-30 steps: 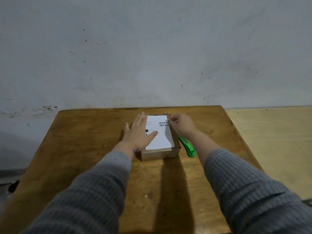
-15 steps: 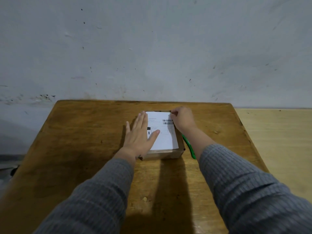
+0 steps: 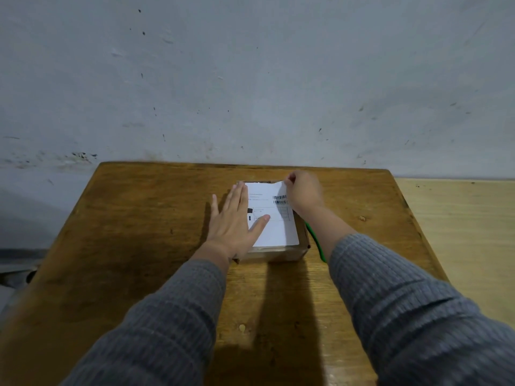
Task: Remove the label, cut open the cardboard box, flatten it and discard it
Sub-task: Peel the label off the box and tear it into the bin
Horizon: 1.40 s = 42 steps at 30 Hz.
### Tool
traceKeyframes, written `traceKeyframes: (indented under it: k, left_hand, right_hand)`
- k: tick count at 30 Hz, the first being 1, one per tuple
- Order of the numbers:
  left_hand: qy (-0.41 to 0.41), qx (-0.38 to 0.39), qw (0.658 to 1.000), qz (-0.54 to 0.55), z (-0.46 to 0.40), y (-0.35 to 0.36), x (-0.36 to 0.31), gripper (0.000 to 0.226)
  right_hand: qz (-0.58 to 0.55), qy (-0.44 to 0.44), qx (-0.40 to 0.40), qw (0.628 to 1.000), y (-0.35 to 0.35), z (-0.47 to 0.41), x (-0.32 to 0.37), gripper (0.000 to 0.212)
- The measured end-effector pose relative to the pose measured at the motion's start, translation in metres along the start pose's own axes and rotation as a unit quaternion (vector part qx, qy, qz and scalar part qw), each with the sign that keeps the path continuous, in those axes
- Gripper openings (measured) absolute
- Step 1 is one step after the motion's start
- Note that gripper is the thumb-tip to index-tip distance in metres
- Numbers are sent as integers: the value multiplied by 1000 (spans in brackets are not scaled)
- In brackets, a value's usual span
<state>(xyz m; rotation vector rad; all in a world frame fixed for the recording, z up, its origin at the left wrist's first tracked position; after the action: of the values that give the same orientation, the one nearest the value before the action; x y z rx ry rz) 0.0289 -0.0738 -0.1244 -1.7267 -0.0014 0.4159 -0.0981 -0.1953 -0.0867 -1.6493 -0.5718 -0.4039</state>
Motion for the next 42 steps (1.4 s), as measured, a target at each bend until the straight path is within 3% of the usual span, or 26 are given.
traceKeyframes:
  k: [7,22,27,33,37,42]
  left_hand:
    - [5,0,1000,-28,-1,-2,-2,88]
    - [6,16,1000,-7,0,-5,-3,88]
    - [17,25,999,23,3,-8,-1,102]
    - [44,65,997,21,22,-11,0,138]
    - [45,72,996,15,21,-12,-1,140]
    - [41,77,996,11,22,-13,-4,139]
  right_hand:
    - [-109,5,-20,994,-14,8,6,10]
    - [-189,44,-19,981,-39,22,13,4]
    - [-211,43,10,976,-34,34,5,29]
    - [-219,57,-8,974,-32,38,4,36]
    - [-238,98,-1,966,-32,42,1,48]
    - [-224,87,11,971,-37,47,6,61]
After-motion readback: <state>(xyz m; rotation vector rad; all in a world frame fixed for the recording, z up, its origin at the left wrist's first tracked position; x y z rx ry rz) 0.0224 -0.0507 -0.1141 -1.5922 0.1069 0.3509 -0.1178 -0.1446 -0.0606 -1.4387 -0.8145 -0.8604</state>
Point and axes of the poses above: each hand's wrist, its own z-axis away from the middle knuckle, its own y-axis out of the palm, x = y × z, the point moved 5 cm from there along -z, towards the middle knuckle, and after that the axes turned 13 degrees about -x, right-handed, at the moved point
